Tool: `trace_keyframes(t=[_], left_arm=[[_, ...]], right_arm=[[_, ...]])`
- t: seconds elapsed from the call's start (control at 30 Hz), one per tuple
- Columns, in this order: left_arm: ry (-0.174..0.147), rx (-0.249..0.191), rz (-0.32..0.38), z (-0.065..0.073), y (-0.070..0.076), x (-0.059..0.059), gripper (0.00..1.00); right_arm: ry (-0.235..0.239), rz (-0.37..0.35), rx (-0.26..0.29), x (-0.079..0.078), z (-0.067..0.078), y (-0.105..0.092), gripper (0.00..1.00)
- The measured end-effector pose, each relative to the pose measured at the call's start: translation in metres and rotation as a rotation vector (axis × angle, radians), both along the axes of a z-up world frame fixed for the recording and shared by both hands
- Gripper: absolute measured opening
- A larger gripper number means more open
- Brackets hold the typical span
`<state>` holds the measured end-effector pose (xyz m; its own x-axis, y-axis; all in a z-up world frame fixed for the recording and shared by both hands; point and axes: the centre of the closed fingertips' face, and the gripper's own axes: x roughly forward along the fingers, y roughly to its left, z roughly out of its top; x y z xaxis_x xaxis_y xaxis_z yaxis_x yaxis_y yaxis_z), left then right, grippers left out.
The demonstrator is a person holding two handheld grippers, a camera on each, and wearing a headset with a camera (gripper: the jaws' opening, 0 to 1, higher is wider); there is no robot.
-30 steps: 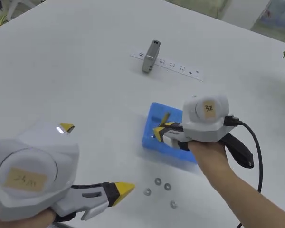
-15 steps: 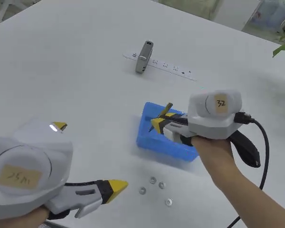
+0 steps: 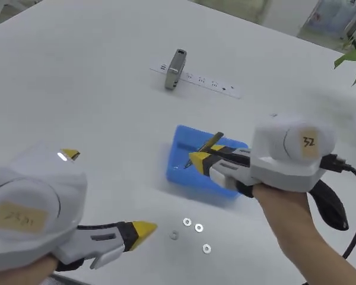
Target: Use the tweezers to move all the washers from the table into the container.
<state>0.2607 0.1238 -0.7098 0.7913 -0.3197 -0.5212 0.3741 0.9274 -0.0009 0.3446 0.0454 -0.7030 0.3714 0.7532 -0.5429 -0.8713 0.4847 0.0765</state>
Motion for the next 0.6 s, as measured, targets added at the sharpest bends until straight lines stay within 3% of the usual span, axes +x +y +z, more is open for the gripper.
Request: trace_keyframes(t=[0.2, 0.47, 0.6], left_arm=[[0.004, 0.003, -0.004, 0.0, -0.001, -0.001, 0.98], [0.005, 0.01, -0.004, 0.001, 0.0, -0.002, 0.99], [0.007, 0.014, -0.008, 0.001, 0.0, -0.002, 0.99]], right_arm=[[0.022, 0.012, -0.02, -0.022, -0.013, -0.006, 0.04], [0.109, 0.014, -0.039, -0.045, -0.04, -0.012, 0.04], [0.126, 0.035, -0.081, -0.056, -0.055, -0.014, 0.05]])
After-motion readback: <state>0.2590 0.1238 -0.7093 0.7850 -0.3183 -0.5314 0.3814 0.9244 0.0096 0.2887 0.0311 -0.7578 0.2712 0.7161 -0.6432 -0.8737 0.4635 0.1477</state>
